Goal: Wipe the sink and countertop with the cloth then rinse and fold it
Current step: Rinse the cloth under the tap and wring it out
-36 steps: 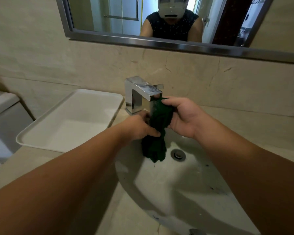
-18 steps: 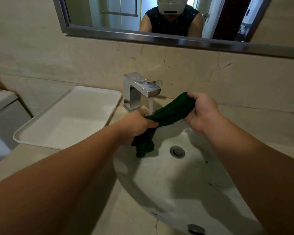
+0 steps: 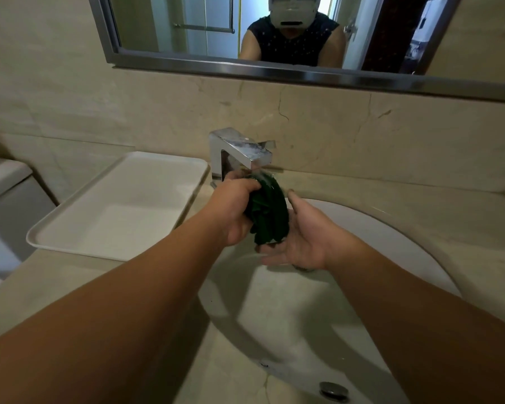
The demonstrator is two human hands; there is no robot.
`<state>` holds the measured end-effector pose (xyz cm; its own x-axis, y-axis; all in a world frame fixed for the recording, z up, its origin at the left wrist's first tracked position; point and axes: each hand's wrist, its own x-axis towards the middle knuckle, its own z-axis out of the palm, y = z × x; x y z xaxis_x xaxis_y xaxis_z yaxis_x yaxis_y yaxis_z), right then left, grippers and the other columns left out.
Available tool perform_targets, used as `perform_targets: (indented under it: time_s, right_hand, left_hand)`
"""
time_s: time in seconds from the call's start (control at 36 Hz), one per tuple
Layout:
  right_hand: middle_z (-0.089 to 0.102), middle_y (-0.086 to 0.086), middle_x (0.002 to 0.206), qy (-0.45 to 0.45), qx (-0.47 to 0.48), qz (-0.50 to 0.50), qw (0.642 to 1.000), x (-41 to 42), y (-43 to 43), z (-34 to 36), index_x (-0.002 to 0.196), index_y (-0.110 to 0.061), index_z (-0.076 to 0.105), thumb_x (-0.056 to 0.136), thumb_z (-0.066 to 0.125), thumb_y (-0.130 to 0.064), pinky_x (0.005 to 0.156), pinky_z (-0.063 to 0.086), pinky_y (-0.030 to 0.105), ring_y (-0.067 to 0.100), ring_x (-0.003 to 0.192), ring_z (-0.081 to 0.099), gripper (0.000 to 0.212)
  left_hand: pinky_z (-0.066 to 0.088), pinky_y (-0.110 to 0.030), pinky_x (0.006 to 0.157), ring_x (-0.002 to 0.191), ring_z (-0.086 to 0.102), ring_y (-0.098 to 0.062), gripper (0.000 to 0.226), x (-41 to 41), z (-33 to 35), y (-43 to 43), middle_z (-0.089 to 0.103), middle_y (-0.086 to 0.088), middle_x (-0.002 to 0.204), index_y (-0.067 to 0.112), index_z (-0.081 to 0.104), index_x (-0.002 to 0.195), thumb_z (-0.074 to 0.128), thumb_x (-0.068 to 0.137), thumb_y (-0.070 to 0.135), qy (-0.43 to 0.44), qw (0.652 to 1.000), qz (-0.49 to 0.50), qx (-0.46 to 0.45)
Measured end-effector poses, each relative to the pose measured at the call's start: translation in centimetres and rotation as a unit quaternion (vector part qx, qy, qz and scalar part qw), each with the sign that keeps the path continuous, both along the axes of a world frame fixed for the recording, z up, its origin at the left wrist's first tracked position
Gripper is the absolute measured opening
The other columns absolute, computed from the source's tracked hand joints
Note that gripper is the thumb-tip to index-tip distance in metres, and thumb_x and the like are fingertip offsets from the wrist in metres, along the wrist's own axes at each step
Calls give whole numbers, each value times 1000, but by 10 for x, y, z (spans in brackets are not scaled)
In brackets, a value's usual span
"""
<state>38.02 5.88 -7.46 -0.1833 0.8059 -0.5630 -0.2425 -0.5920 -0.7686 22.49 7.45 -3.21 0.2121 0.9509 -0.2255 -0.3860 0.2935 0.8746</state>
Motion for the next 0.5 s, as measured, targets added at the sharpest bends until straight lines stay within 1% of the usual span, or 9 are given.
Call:
perform_targets:
  time_s: [0.06,0.11,0.17,0.22,0.31,0.36,0.42,0.44,0.5]
  right_hand:
    - [68,21,134,53,-4,-30,998,-10,-1,0,134,-19,68,96,37,-74,106,46,61,45,125,61,73]
    - [69,24,131,97,-2,-95,991,-20,-1,3,132,-12,69,102,39,-61,106,48,50,36,121,64,65]
    - [73,25,122,86,18,-146,985,-25,5,3,133,-9,65,105,42,-48,97,57,53,39,113,70,54]
    - [76,22,114,42,41,-175,983,-26,12,4,131,-8,65,103,49,-36,89,60,56,41,103,75,42]
    - [79,17,105,8,57,-203,978,-21,20,10,124,-6,68,100,57,-25,73,64,44,34,93,78,33]
    - [79,17,104,13,66,-203,977,-19,22,16,120,-5,68,99,59,-24,66,63,40,32,90,78,30]
    - [78,17,105,21,72,-183,980,-18,22,22,119,-5,67,99,58,-24,67,63,39,31,89,77,30]
    - [77,18,108,28,75,-172,982,-18,22,23,123,-4,65,98,57,-25,72,63,41,32,93,77,33]
    - [73,24,119,49,88,-150,984,-16,20,27,130,-2,60,96,53,-22,89,62,50,38,106,74,41]
  left_hand:
    - [57,-47,90,116,65,-36,46,-3,-3,-1,67,-18,129,22,55,141,44,103,0,4,1000,3,0]
    - [58,-43,86,117,65,-35,48,-7,-5,0,68,-17,131,20,59,141,43,100,-2,32,999,-12,9]
    - [58,-44,88,117,65,-37,48,-14,-5,-1,68,-19,131,14,61,137,43,97,-6,94,995,-37,16]
    - [57,-53,99,119,65,-43,48,-22,-7,0,67,-26,132,4,61,136,44,92,-9,145,987,-74,13]
    - [49,-54,110,120,66,-45,47,-35,-11,4,65,-30,135,0,58,139,50,93,4,160,974,-163,-14]
    - [56,-49,100,112,69,-39,42,-41,-11,5,67,-28,134,2,59,139,55,100,16,140,966,-213,-32]
    - [65,-41,82,101,72,-35,41,-43,-11,7,71,-24,127,4,61,137,65,100,20,141,962,-232,-41]
    - [67,-37,72,96,73,-33,43,-41,-13,9,73,-22,123,5,62,136,72,96,18,161,958,-233,-40]
    - [58,-31,60,87,71,-31,50,-39,-18,12,75,-19,111,6,63,133,81,87,9,217,947,-233,-29]
